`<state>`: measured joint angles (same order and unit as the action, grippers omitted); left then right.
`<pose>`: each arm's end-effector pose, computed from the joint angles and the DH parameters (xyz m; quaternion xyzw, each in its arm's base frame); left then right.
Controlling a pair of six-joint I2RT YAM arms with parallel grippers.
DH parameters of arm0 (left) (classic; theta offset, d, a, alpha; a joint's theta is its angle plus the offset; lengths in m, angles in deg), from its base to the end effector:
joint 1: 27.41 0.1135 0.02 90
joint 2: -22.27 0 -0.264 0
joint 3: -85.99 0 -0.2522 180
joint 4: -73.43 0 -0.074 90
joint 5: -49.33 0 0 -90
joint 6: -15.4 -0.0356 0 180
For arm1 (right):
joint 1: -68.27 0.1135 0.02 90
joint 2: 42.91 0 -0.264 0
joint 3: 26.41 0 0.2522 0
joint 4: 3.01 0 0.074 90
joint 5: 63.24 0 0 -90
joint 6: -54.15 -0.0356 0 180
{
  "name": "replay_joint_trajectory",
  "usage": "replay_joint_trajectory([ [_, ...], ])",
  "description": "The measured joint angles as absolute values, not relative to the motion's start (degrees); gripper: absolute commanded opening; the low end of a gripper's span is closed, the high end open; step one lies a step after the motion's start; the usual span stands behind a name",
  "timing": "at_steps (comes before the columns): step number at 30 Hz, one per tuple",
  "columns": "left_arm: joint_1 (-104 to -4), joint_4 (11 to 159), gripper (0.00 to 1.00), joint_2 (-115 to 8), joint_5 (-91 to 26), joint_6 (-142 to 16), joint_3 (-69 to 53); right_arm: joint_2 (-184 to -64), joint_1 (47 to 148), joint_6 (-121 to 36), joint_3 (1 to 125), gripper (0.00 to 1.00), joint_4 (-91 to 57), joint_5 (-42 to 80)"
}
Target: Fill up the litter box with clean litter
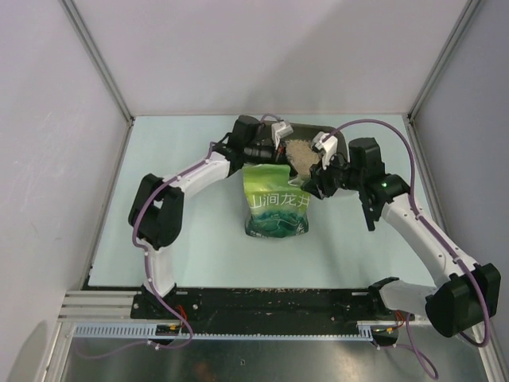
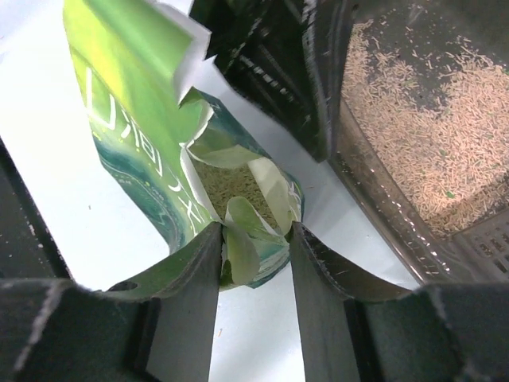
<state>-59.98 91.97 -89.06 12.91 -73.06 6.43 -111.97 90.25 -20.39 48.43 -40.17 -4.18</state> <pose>0.3609 -0.2645 0.2650 0.4252 0.6820 -0.5041 0.3162 0.2396 0.1165 0.3310 -0.3934 0.7540 0.2590 0.4578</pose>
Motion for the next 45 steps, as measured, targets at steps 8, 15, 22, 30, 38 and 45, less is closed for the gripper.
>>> replay_joint_trajectory([
  [8, -59.1, 92.0, 0.0, -89.1, 12.7, -73.1, 6.4, -112.1, 91.9, -20.6, 48.4, 0.21, -40.6, -5.1],
  [15, -61.8, 91.9, 0.0, -89.1, 13.7, -73.2, 6.4, -114.7, 93.2, -20.3, 48.8, 0.25, -39.6, -5.2],
  [22, -62.3, 91.6, 0.0, -89.1, 13.8, -73.2, 6.4, -113.3, 93.4, -17.6, 49.1, 0.44, -41.9, -4.6],
  [30, -62.1, 91.6, 0.0, -89.1, 13.3, -73.1, 6.4, -110.7, 91.3, -13.5, 49.2, 0.67, -43.2, -6.2],
  [38, -61.1, 91.9, 0.0, -89.1, 12.0, -73.5, 6.4, -114.2, 84.9, -13.0, 49.5, 0.72, -42.8, -14.4],
  [45, -58.4, 98.7, 0.0, -89.1, 10.7, -76.3, 8.5, -118.5, 82.4, -12.3, 49.5, 0.72, -40.6, -23.6],
])
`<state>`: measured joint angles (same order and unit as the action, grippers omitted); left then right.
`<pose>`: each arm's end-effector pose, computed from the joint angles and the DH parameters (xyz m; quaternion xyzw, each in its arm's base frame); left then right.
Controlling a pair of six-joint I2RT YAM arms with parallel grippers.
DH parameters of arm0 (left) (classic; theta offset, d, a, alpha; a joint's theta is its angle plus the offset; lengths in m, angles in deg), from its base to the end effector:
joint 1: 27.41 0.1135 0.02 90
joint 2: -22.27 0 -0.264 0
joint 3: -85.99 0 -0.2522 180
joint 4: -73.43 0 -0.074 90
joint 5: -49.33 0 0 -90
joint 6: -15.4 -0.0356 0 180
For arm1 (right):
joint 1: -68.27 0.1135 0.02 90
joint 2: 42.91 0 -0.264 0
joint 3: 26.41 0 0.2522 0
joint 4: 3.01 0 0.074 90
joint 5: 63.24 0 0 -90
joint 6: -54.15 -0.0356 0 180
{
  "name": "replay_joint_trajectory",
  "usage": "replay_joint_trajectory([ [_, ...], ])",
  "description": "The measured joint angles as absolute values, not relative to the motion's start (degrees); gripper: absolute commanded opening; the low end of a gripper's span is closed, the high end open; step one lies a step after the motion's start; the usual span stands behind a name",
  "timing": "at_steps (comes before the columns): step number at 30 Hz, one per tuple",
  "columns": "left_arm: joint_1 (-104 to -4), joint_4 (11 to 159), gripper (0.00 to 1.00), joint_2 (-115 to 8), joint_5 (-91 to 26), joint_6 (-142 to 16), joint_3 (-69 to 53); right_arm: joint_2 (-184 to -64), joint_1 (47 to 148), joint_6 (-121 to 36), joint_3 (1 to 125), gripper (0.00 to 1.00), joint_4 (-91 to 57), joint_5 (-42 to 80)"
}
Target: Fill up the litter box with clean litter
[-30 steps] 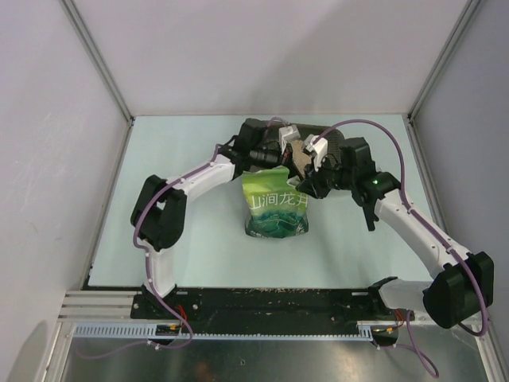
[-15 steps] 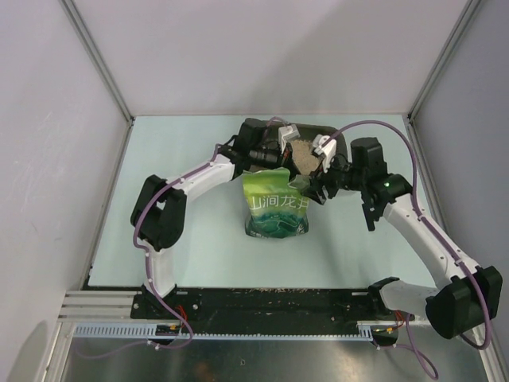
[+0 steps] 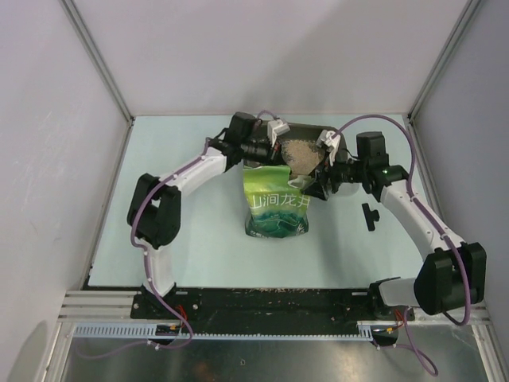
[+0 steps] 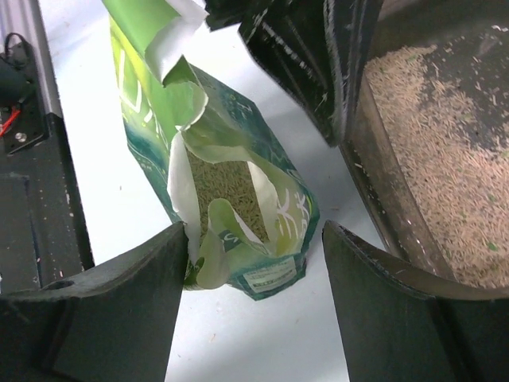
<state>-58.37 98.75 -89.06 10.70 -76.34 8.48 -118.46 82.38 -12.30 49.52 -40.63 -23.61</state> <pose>0.3672 -0.2527 0.2666 0.4189 0.7070 -0.4770 0.3117 0.2681 0.0957 0.3123 -0.4406 0.7063 0.3469 0.4321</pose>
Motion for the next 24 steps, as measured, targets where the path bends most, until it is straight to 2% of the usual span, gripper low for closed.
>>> replay_joint_trajectory([
  [8, -54.2, 108.5, 0.0, -87.4, 8.6, -81.8, 11.3, -121.3, 81.6, -13.8, 49.5, 0.7, -35.8, -31.4],
  [18, -48.6, 117.2, 0.0, -82.4, 4.0, -88.3, 11.1, -122.5, 81.5, -20.8, 46.2, 0.6, -25.7, -36.2],
  [24, -46.6, 119.8, 0.0, -79.3, 2.1, -90.4, 11.0, -122.5, 81.5, -23.1, 44.1, 0.5, -22.6, -37.6],
])
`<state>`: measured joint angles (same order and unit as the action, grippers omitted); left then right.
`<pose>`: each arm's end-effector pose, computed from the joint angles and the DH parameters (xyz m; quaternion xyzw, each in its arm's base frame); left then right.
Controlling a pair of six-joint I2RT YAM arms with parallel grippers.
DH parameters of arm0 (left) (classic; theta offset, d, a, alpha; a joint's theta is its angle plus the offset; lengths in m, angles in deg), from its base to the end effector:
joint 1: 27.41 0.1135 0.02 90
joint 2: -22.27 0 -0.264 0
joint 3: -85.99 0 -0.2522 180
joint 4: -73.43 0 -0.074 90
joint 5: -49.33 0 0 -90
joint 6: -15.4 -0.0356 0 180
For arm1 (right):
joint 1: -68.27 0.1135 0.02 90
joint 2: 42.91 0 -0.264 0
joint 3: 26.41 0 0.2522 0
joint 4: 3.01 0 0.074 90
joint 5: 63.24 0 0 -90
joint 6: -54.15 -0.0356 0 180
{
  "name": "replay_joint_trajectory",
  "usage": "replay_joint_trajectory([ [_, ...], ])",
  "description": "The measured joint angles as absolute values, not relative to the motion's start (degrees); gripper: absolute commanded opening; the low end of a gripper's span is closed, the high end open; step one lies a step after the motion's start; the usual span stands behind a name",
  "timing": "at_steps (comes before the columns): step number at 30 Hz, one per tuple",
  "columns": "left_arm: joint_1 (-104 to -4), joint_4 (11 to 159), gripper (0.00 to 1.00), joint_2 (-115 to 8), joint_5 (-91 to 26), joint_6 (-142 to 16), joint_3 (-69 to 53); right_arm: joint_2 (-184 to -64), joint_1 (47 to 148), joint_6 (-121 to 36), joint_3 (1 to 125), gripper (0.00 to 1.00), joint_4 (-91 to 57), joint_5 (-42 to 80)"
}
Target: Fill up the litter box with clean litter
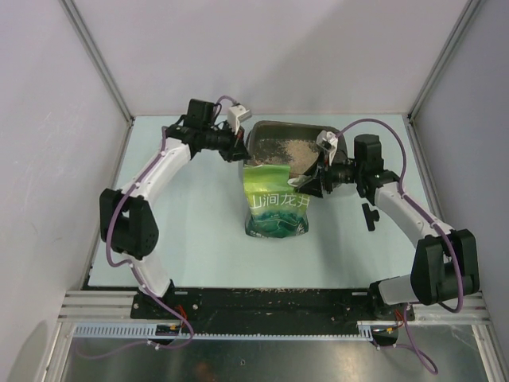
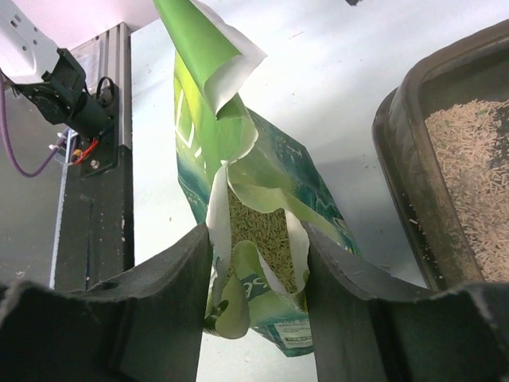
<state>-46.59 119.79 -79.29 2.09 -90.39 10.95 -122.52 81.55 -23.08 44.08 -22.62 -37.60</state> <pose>0.3679 -0.1536 0.3189 0.3953 0.7707 -0.3451 0.3616 0.2844 0.1001 0.2902 -0.4285 0.6484 0.4602 0.4292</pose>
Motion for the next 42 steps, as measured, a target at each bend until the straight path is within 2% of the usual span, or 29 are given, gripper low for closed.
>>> replay_joint_trajectory([
  [6, -45.3, 121.8, 0.0, -76.2, 0.4, -92.0, 9.3, -122.5, 81.5, -28.5, 41.0, 0.34, -15.9, -37.8],
  [11, -43.5, 123.5, 0.0, -73.3, -0.6, -93.7, 5.8, -122.5, 81.5, -33.7, 39.0, 0.33, -10.2, -37.8],
  [17, -41.8, 124.6, 0.0, -70.9, -1.4, -94.6, 2.8, -122.5, 81.6, -38.7, 38.3, 0.38, -6.0, -37.7],
  [24, -41.7, 125.3, 0.02, -68.3, -1.5, -95.1, -0.1, -122.5, 81.7, -41.5, 37.6, 0.26, -3.8, -37.7],
  [25, -41.6, 125.4, 0.05, -67.9, -1.5, -95.1, -0.3, -122.5, 81.7, -41.7, 37.5, 0.25, -3.7, -37.7],
  [26, -41.6, 125.6, 0.13, -67.6, -1.5, -95.2, -0.4, -122.6, 81.7, -41.8, 37.5, 0.25, -3.6, -37.7],
  [28, -41.2, 126.1, 0.23, -66.9, -1.2, -95.2, -0.4, -122.7, 81.7, -42.0, 37.5, 0.24, -3.6, -37.7],
  [29, -40.9, 126.4, 0.32, -66.5, -1.0, -95.2, -0.5, -122.7, 81.7, -42.4, 37.5, 0.24, -3.5, -37.8],
  [32, -39.0, 127.2, 0.46, -63.9, 0.8, -95.1, -1.8, -122.8, 81.7, -43.2, 37.5, 0.16, -3.5, -37.8],
  [33, -38.3, 127.6, 0.49, -62.8, 1.6, -95.2, -2.5, -122.8, 81.8, -43.4, 37.5, 0.11, -3.6, -37.8],
  [35, -37.4, 128.1, 0.54, -60.6, 3.2, -95.2, -4.0, -122.9, 81.9, -43.4, 37.5, 0.08, -3.9, -37.8],
  [39, -37.4, 129.2, 0.59, -57.0, 7.8, -95.1, -6.6, -122.9, 82.1, -42.7, 38.2, 0.0, -6.7, -37.8],
  [42, -38.7, 129.5, 0.6, -56.6, 10.5, -95.1, -6.8, -122.9, 82.2, -40.8, 40.1, 0.0, -11.1, -37.4],
])
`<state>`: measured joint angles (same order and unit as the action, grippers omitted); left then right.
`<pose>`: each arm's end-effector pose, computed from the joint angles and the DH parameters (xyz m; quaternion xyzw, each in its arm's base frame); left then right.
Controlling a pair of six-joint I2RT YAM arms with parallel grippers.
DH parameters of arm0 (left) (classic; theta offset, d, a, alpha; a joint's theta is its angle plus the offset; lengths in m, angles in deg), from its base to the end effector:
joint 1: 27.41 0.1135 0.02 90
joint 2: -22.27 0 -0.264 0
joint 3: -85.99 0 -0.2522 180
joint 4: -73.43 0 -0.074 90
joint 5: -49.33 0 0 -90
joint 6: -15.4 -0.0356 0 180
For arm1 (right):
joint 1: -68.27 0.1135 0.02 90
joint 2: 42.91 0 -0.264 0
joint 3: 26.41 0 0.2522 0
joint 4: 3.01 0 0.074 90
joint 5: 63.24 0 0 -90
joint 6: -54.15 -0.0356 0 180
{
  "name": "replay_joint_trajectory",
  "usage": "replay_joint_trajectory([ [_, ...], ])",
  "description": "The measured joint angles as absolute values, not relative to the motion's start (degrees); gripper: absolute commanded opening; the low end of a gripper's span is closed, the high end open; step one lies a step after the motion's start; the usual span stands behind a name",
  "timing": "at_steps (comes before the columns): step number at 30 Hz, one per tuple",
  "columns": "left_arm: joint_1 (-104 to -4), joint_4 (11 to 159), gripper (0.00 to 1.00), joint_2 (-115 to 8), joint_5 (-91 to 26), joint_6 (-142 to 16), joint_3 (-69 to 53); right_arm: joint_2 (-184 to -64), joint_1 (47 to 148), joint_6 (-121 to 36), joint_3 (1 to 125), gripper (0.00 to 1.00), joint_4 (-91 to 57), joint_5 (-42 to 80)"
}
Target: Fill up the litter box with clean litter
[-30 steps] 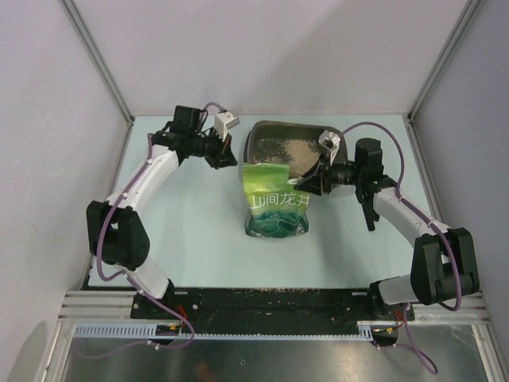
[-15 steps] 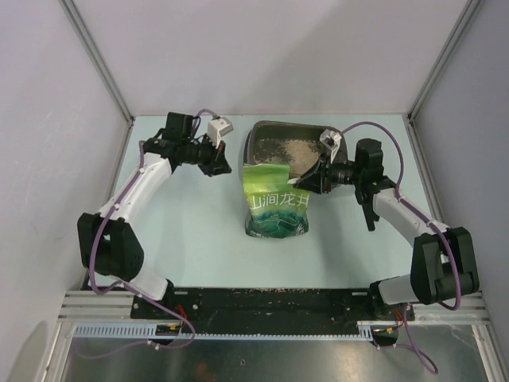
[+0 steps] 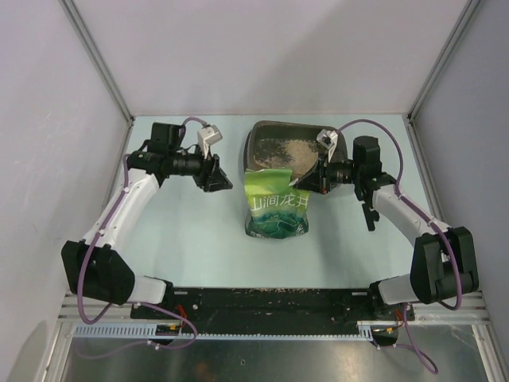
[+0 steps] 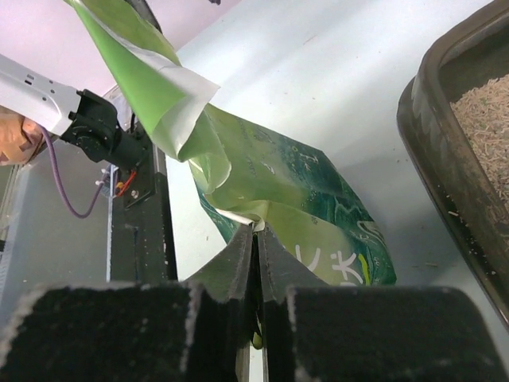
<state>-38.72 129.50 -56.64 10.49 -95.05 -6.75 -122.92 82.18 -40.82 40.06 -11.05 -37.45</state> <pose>0.2726 -0.0828 0.3379 0.3800 0.7666 -0.3755 0.3564 0.2860 0.1039 0.2815 -0.3525 0.6751 0.5117 0.3977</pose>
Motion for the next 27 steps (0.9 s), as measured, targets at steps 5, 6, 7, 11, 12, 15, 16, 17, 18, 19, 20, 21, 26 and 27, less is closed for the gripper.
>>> replay_joint_trajectory([
  [5, -40.8, 124.3, 0.62, -56.3, 11.6, -92.3, -9.2, -123.0, 82.4, -37.8, 42.7, 0.0, -18.6, -37.0],
  [6, -41.1, 122.4, 0.62, -56.2, 11.6, -91.4, -10.1, -123.0, 82.4, -37.6, 43.0, 0.0, -19.6, -37.0],
  [7, -41.4, 120.6, 0.63, -56.2, 11.5, -90.5, -10.9, -123.0, 82.4, -37.3, 43.4, 0.0, -20.6, -36.9],
  [11, -43.0, 113.9, 0.63, -56.2, 11.0, -86.4, -13.2, -123.1, 82.4, -36.8, 44.3, 0.0, -23.4, -36.6],
  [12, -43.5, 112.7, 0.63, -56.2, 11.0, -85.7, -13.5, -123.3, 82.4, -36.8, 44.5, 0.0, -23.8, -36.6],
  [15, -45.7, 108.4, 0.63, -56.5, 11.0, -83.2, -13.7, -123.9, 82.4, -36.7, 45.3, 0.0, -24.9, -36.7],
  [16, -46.3, 107.1, 0.63, -56.8, 11.1, -82.2, -13.7, -124.1, 82.4, -36.7, 45.5, 0.0, -25.2, -36.7],
  [17, -46.8, 105.7, 0.63, -57.1, 11.1, -81.3, -13.7, -124.1, 82.4, -36.7, 45.6, 0.0, -25.6, -36.7],
  [18, -47.1, 104.4, 0.63, -57.5, 11.3, -80.4, -13.7, -124.1, 82.4, -36.6, 45.8, 0.0, -25.9, -36.6],
  [19, -47.3, 103.4, 0.63, -58.0, 11.6, -79.7, -13.7, -124.1, 82.4, -36.6, 45.9, 0.0, -26.2, -36.6],
  [20, -47.4, 102.6, 0.63, -58.4, 11.9, -79.2, -13.7, -124.1, 82.4, -36.6, 45.9, 0.0, -26.4, -36.6],
  [21, -47.5, 101.9, 0.63, -58.9, 12.3, -78.8, -13.7, -124.1, 82.4, -36.6, 45.9, 0.0, -26.4, -36.6],
  [26, -45.6, 100.5, 0.68, -59.0, 12.9, -76.5, -15.0, -124.1, 82.2, -36.6, 45.9, 0.0, -26.6, -36.5],
  [27, -44.3, 100.5, 0.72, -58.6, 13.1, -76.2, -15.7, -124.1, 82.2, -36.4, 45.9, 0.0, -26.7, -36.5],
])
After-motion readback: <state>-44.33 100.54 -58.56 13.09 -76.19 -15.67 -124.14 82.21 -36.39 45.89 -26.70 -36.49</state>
